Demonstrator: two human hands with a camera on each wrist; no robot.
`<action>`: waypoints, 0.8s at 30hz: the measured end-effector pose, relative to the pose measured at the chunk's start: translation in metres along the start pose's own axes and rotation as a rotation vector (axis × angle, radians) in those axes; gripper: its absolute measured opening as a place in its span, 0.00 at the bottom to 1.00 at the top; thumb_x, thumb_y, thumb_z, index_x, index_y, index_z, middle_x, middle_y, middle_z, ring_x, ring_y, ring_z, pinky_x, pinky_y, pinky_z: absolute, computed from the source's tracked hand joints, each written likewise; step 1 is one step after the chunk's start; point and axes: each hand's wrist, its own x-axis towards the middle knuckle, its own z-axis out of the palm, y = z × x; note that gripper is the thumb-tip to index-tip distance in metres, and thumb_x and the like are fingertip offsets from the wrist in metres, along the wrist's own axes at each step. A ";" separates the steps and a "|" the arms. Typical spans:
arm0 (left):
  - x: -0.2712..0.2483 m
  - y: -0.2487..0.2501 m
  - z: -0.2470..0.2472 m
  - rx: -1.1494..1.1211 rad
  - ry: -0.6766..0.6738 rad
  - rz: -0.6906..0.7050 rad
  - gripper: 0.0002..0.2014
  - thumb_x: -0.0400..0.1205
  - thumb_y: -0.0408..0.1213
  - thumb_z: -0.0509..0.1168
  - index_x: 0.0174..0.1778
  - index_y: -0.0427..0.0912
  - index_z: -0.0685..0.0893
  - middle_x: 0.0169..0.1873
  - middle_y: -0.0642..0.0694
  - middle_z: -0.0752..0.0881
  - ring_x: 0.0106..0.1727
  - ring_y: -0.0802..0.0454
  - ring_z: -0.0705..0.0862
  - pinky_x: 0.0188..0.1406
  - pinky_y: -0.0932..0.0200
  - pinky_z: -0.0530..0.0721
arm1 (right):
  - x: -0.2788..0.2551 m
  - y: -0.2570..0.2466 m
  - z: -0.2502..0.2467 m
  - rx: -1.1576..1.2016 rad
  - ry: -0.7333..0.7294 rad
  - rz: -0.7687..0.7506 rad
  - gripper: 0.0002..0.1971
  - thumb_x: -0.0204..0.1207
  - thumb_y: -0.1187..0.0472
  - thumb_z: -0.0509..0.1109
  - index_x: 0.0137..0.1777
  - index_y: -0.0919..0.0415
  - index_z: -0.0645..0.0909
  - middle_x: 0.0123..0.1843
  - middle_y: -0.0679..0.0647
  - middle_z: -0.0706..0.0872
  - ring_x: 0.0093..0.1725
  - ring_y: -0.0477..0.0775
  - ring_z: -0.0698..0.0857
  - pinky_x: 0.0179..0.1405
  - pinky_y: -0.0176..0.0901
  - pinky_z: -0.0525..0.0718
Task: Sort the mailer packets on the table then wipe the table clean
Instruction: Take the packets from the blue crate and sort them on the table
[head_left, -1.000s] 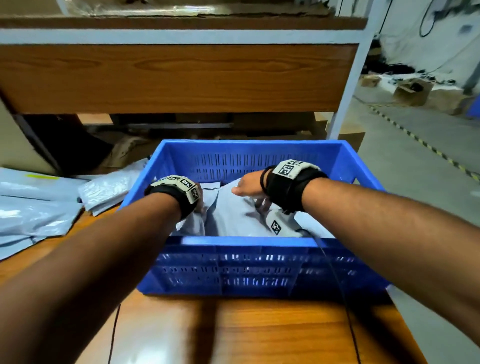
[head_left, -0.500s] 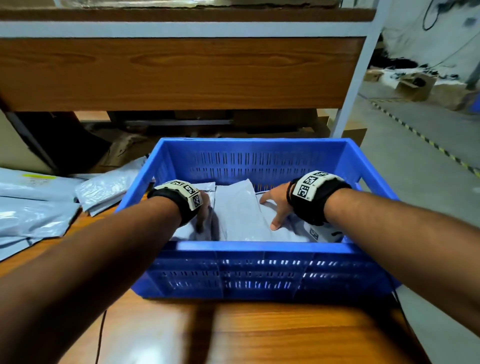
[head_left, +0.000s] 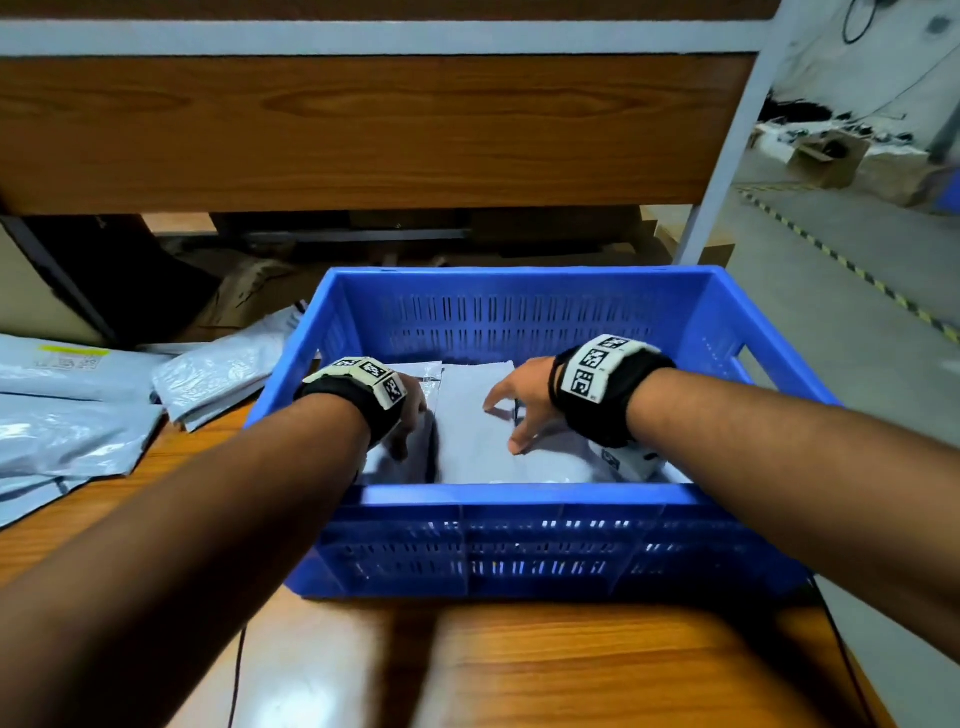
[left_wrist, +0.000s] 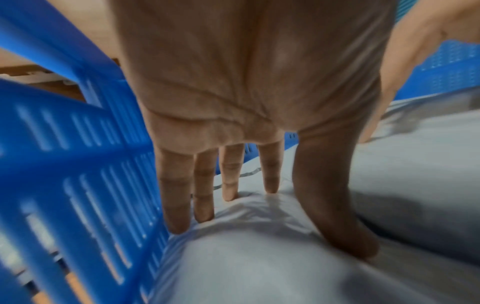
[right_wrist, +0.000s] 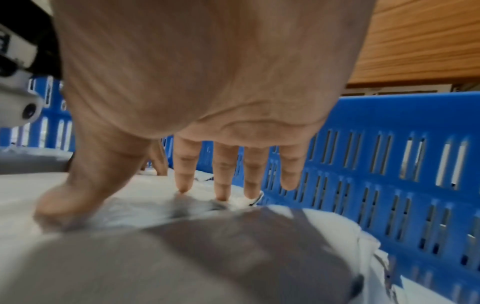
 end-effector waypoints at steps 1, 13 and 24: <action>0.010 -0.005 0.002 -0.020 -0.020 0.005 0.43 0.32 0.57 0.77 0.48 0.55 0.87 0.45 0.56 0.91 0.51 0.49 0.89 0.56 0.53 0.86 | 0.004 -0.003 0.003 0.001 -0.007 0.010 0.39 0.70 0.41 0.76 0.79 0.48 0.66 0.71 0.56 0.79 0.69 0.59 0.77 0.63 0.44 0.73; -0.056 0.055 0.002 0.006 0.132 0.090 0.60 0.62 0.73 0.71 0.83 0.60 0.42 0.81 0.36 0.59 0.79 0.33 0.63 0.77 0.38 0.65 | 0.000 0.055 0.008 0.073 -0.146 0.251 0.50 0.66 0.45 0.81 0.84 0.52 0.57 0.84 0.52 0.61 0.81 0.56 0.65 0.77 0.49 0.64; -0.055 0.060 0.006 0.068 0.068 0.142 0.59 0.65 0.71 0.71 0.84 0.58 0.41 0.81 0.36 0.62 0.82 0.36 0.60 0.79 0.41 0.61 | -0.003 0.070 0.020 0.229 -0.132 0.244 0.50 0.66 0.47 0.81 0.84 0.43 0.55 0.84 0.52 0.62 0.80 0.58 0.66 0.76 0.49 0.67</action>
